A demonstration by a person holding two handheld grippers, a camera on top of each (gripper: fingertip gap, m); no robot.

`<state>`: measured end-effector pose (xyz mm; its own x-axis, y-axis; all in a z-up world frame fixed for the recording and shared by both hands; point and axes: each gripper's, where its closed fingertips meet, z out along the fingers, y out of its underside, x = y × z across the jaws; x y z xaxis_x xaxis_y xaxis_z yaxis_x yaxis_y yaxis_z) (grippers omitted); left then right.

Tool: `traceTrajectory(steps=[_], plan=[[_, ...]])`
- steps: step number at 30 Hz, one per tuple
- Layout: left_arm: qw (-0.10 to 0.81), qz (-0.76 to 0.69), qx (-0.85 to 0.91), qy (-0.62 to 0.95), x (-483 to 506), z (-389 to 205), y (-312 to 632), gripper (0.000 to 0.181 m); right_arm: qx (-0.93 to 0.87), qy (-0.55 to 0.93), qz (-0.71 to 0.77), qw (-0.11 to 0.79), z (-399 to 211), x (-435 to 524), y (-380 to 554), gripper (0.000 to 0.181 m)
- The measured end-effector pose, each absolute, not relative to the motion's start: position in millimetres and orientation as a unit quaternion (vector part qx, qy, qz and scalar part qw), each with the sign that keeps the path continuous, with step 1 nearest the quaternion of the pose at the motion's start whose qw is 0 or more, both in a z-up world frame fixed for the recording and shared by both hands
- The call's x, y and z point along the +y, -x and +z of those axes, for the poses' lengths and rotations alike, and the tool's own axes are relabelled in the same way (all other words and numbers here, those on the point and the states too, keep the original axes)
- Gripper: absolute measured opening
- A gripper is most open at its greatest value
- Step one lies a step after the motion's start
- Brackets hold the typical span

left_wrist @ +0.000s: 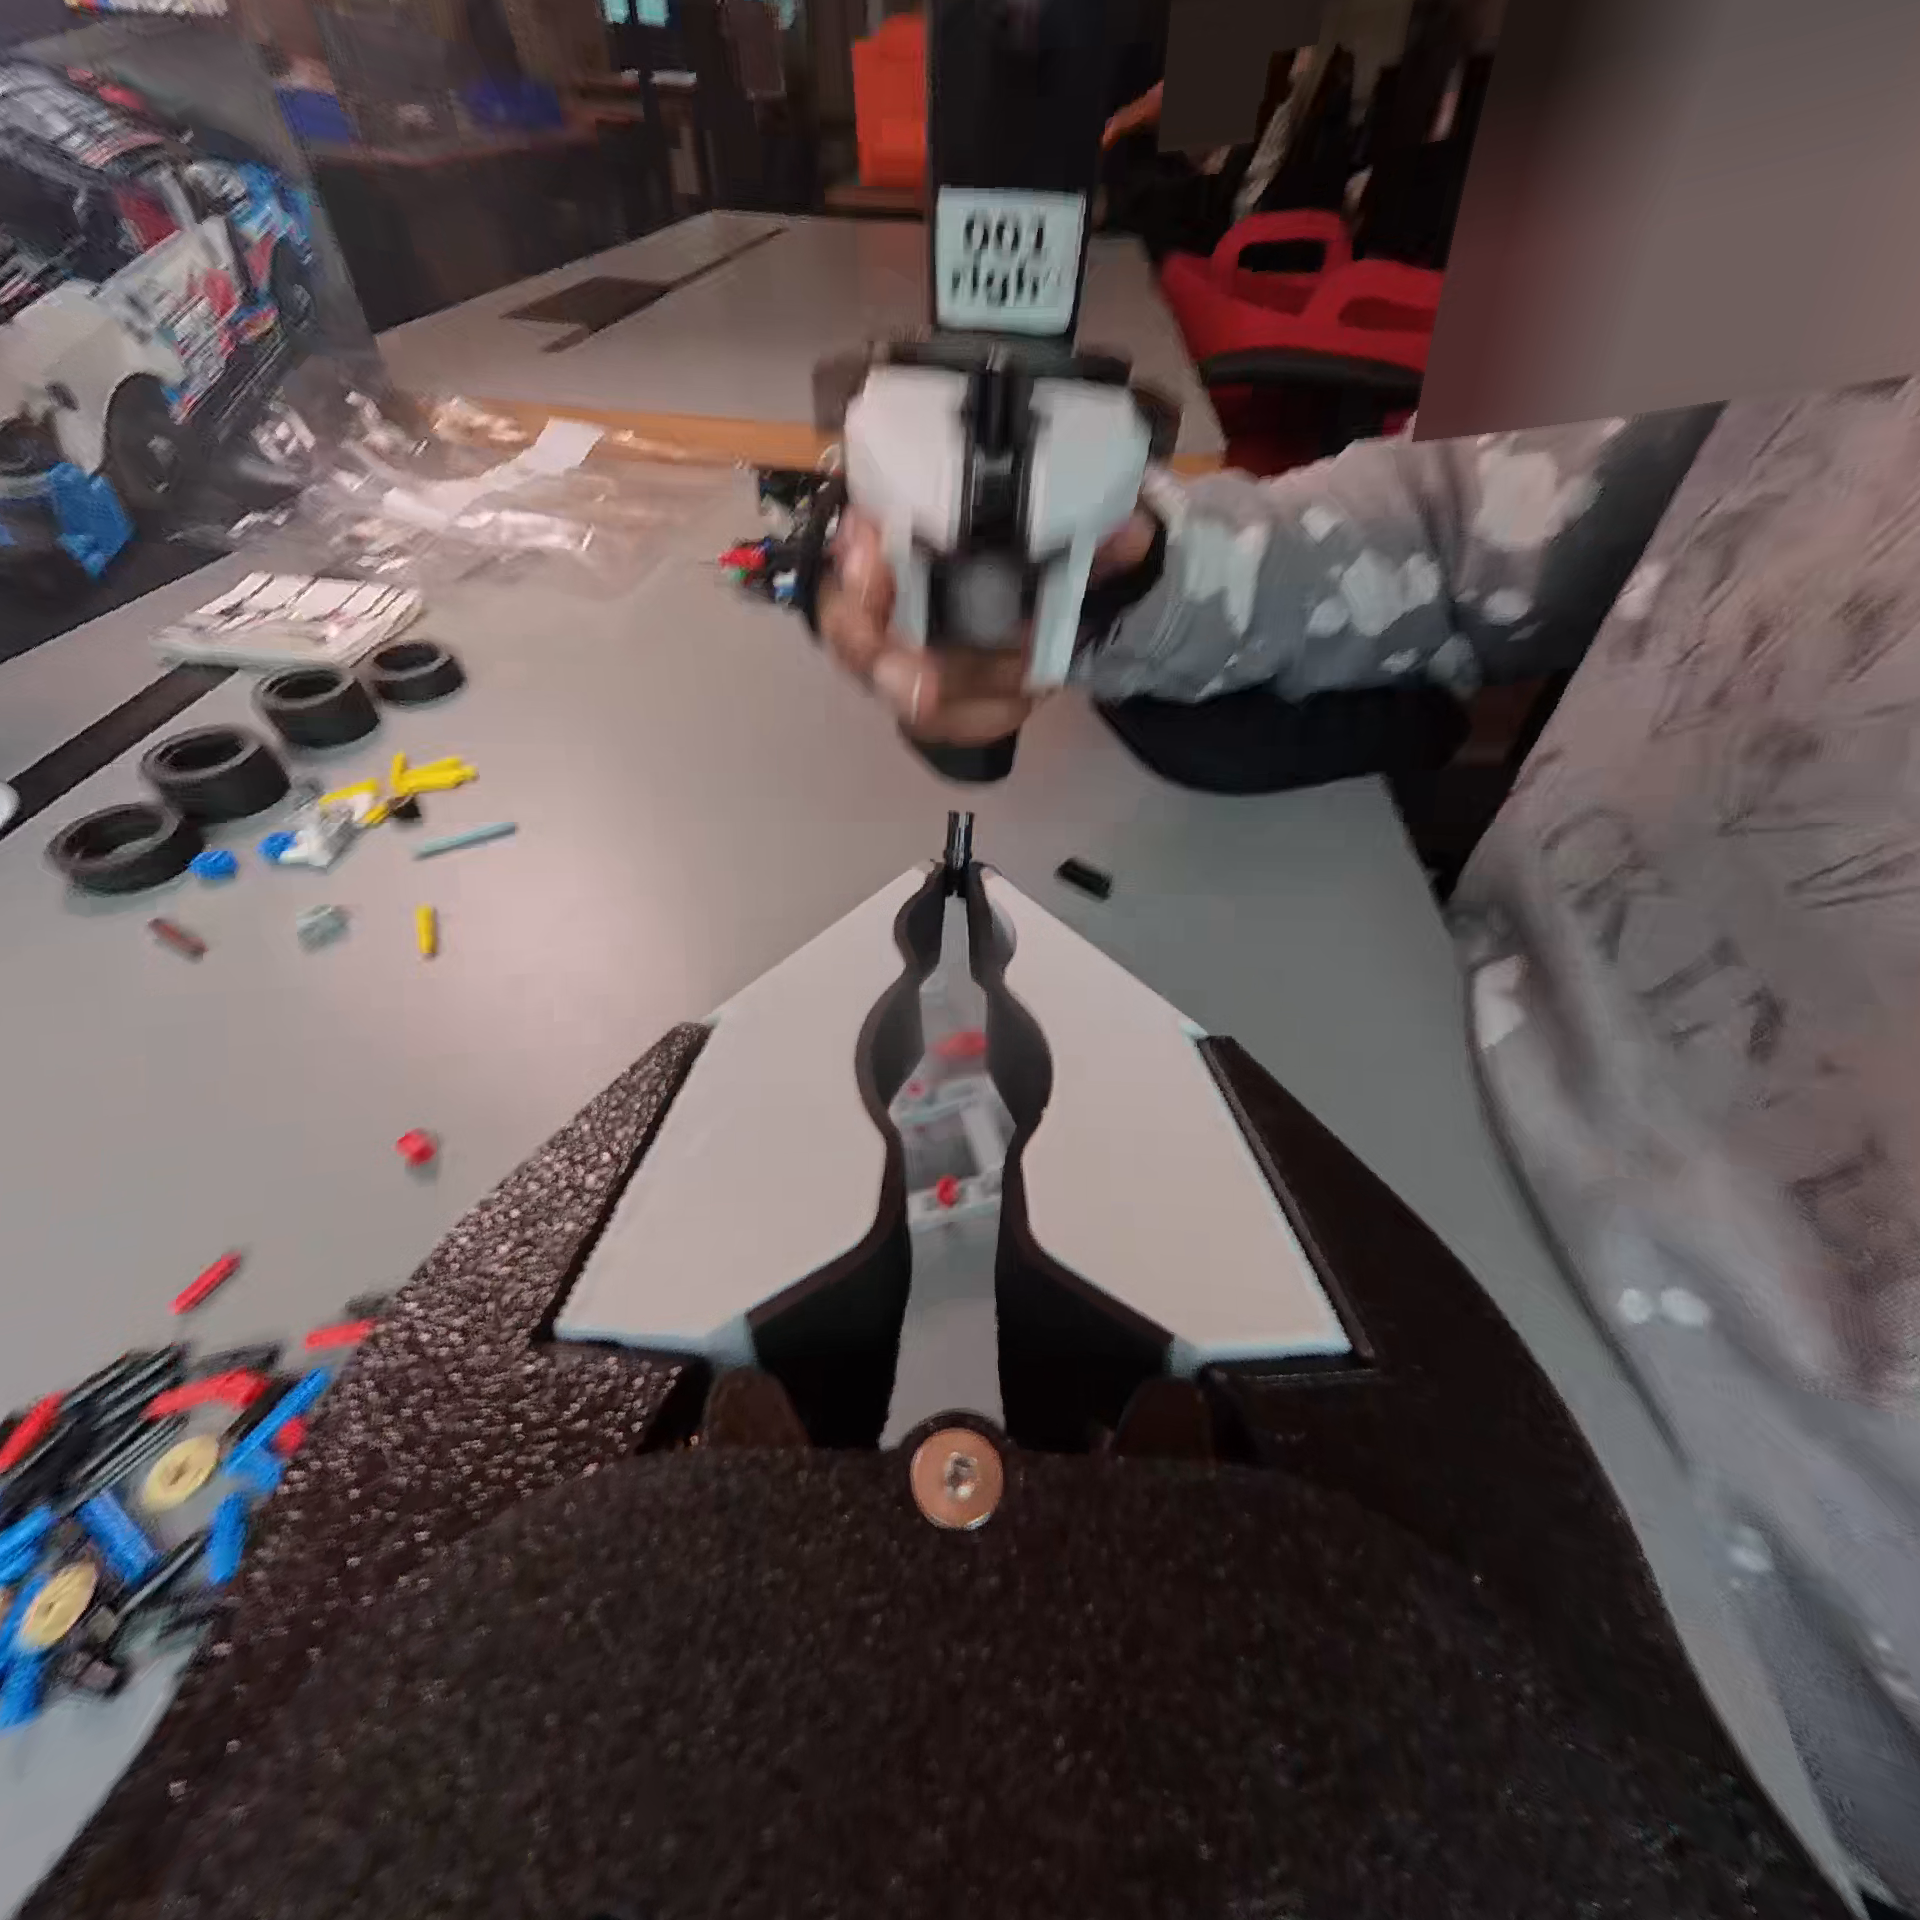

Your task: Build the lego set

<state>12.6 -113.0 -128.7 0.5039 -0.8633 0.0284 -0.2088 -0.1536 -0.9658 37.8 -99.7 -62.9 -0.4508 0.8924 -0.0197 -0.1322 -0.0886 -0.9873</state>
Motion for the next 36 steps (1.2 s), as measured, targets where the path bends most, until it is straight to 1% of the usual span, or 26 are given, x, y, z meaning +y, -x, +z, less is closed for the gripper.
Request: traceTrajectory(steps=[1,2,3,4,6,9,11,14,16,17,18,19,20,23,26,28,30,34,36], plan=[[0.523,-0.306,0.38,0.699,-111,-136,-1,0.004,-0.503,0.346,0.677,0.412,-37,-81,-51,0.007],[0.522,-0.319,0.355,0.706,-109,-139,8,0.003,-0.5,0.353,0.645,0.457,-28,-64,-58,0.007],[0.518,-0.315,0.333,0.722,-103,-144,17,0.003,-0.515,0.367,0.596,0.495,-31,-54,-60,0.007],[0.522,-0.297,0.319,0.733,-95,-147,24,0.003,-0.524,0.381,0.572,0.504,-37,-49,-59,0.007],[0.523,-0.261,0.29,0.758,-75,-154,35,0.002,-0.545,0.425,0.54,0.481,-64,-45,-51,0.007],[0.502,-0.124,0.267,0.813,-45,-185,69,0.004,-0.607,0.476,0.464,0.436,-113,-47,-43,0.008],[0.473,-0.058,0.247,0.844,-33,-208,95,0.004,-0.643,0.498,0.412,0.41,-142,-47,-44,0.008],[0.44,0.021,0.234,0.867,-19,-230,127,0.004,-0.648,0.532,0.388,0.382,-171,-46,-46,0.008],[0.437,0.033,0.228,0.869,-12,-233,134,0.004,-0.634,0.547,0.389,0.384,-177,-41,-47,0.008],[0.443,0.029,0.22,0.869,-10,-231,134,0.004,-0.629,0.547,0.394,0.387,-177,-40,-46,0.008],[0.452,0.02,0.214,0.866,-9,-228,132,0.009,-0.626,0.542,0.395,0.398,-176,-38,-45,0.008],[0.463,0.005,0.211,0.861,-9,-223,126,0.019,-0.625,0.537,0.388,0.412,-174,-35,-45,0.008],[0.474,-0.017,0.211,0.855,-10,-217,118,0.024,-0.628,0.531,0.379,0.424,-174,-32,-44,0.008],[0.504,-0.145,0.209,0.825,-22,-192,77,0.029,-0.638,0.503,0.359,0.46,-170,-34,-42,0.008],[0.492,-0.324,0.213,0.779,-47,-164,20,0.028,-0.66,0.463,0.322,0.496,-166,-44,-36,0.008],[0.466,-0.395,0.214,0.762,-60,-158,-8,0.028,-0.679,0.439,0.288,0.513,-168,-51,-30,0.008],[0.447,-0.418,0.228,0.758,-68,-159,-24,0.028,-0.691,0.422,0.263,0.525,-170,-57,-26,0.008],[0.44,-0.403,0.229,0.769,-68,-167,-29,0.01,-0.706,0.396,0.241,0.536,-171,-66,-21,0.008],[0.439,-0.406,0.236,0.766,-71,-165,-28,0.009,-0.705,0.388,0.238,0.543,-169,-69,-21,0.008]])
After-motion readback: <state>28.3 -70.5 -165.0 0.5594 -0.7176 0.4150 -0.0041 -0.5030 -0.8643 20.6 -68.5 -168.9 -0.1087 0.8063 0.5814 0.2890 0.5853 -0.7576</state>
